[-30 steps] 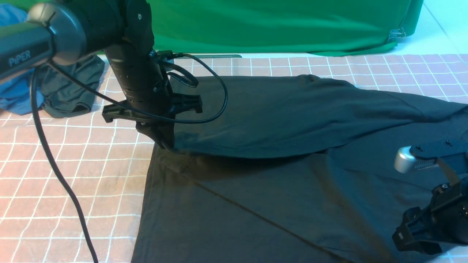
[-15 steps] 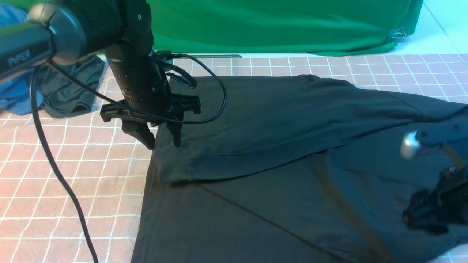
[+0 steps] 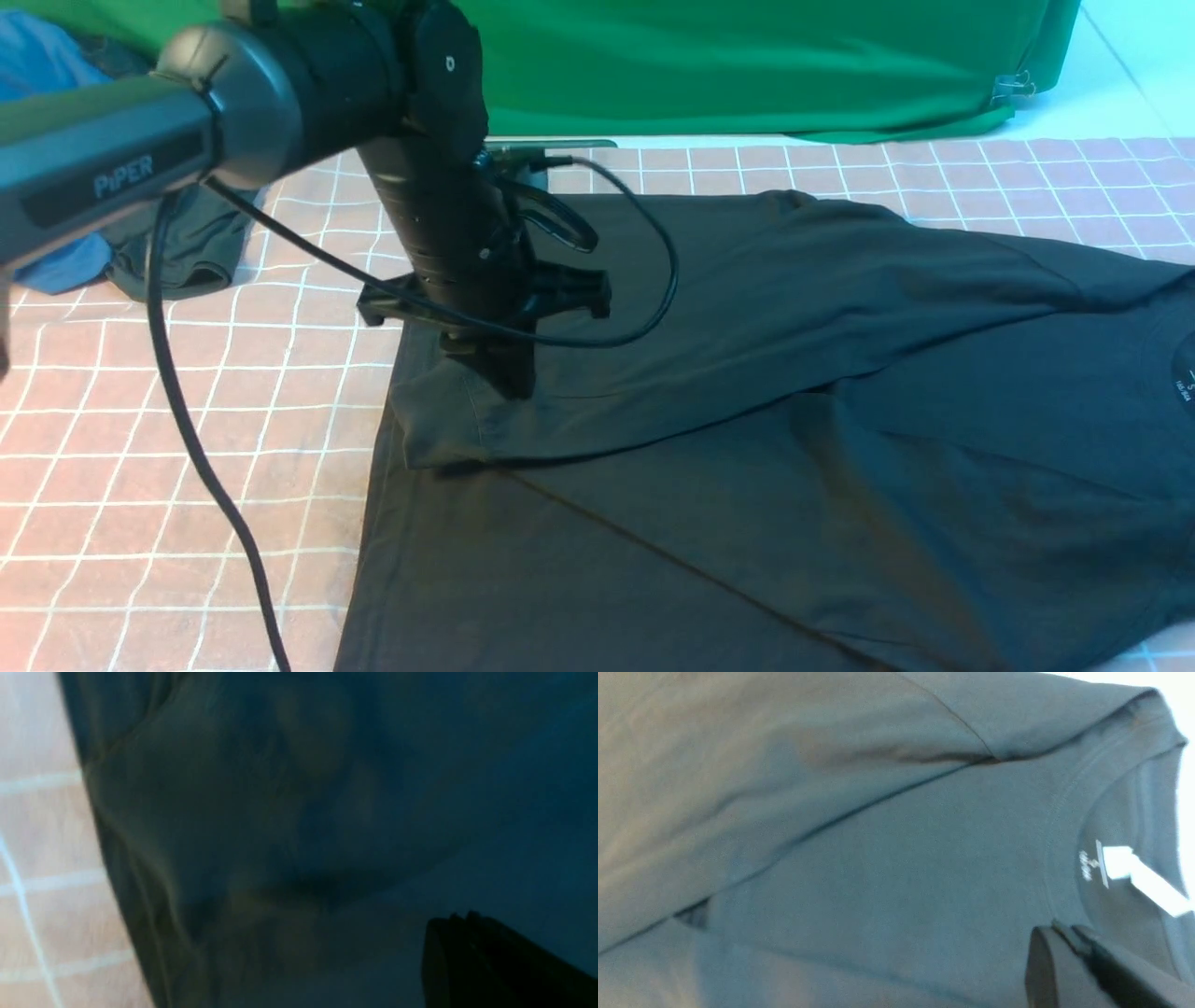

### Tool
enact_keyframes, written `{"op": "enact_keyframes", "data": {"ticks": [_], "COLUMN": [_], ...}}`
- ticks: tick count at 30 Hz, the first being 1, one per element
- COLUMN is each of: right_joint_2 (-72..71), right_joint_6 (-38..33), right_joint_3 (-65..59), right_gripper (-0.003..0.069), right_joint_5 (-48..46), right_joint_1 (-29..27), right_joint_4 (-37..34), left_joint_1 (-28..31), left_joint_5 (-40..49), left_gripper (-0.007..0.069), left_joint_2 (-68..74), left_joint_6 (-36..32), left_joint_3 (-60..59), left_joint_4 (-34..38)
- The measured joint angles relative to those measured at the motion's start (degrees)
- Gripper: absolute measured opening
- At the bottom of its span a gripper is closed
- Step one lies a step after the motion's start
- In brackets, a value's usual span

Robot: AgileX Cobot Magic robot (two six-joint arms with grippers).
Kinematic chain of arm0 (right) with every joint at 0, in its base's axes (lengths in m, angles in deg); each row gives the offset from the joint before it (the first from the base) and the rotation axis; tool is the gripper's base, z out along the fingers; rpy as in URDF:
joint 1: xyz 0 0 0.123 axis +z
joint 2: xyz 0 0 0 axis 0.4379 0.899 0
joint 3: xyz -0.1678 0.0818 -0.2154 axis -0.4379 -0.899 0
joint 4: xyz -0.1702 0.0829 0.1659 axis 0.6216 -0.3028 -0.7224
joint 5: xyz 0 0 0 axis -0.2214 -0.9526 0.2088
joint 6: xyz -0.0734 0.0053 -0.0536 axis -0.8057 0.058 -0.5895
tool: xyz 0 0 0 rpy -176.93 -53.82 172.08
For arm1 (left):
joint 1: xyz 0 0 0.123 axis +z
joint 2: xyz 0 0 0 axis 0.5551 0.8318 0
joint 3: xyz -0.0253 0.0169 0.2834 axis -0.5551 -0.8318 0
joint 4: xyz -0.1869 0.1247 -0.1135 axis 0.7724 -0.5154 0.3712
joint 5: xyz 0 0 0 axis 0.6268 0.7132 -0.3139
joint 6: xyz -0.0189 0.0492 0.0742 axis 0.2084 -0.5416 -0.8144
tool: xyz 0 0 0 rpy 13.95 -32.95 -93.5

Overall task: Fold a long-sleeved shirt over a pink coffee tablecloth.
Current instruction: 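Grasp the near edge of the shirt at its hem and shoulder corners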

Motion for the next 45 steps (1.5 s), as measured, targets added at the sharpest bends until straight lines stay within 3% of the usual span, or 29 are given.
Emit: {"op": "enact_keyframes", "data": {"ticks": [5,8,11,15,22,29,45], "right_joint_2": [9.8,15.4,20.1,24.7,29.1,29.1,32.5], "right_joint_6": [-1.9,-2.8,-6.3,-11.2,-20.4,-20.5,-19.1], "right_joint_3": [3.5,5.1,6.6,8.7,12.5,12.6,12.5], "right_gripper": [0.0279,0.0350,0.0368,0.0400,0.0556,0.0576,0.0569], "right_joint_5": [0.9,1.7,2.4,2.6,1.1,2.7,9.4], "right_joint_1": [-0.3,-0.3,0.9,4.4,16.3,22.9,23.3], "right_joint_4": [-2.1,-5.8,-9.7,-11.9,-8.9,-0.1,2.2], "left_joint_1": [0.1,0.1,0.1,0.1,0.1,0.1,0.1], "left_joint_5": [-1.9,-1.9,-1.9,-1.9,-2.0,-2.1,-2.4], "left_gripper": [0.0013,0.0013,0.0014,0.0014,0.0014,0.0014,0.0014], "left_joint_2": [0.1,0.7,1.7,2.7,2.8,2.8,2.8], "left_joint_6": [0.8,0.8,0.8,0.8,0.8,0.7,0.6], "left_joint_3": [0.0,0.0,0.0,0.0,0.0,0.0,0.0], "left_joint_4": [-0.6,-0.6,-0.6,-0.6,-0.6,-0.6,-0.6]}}
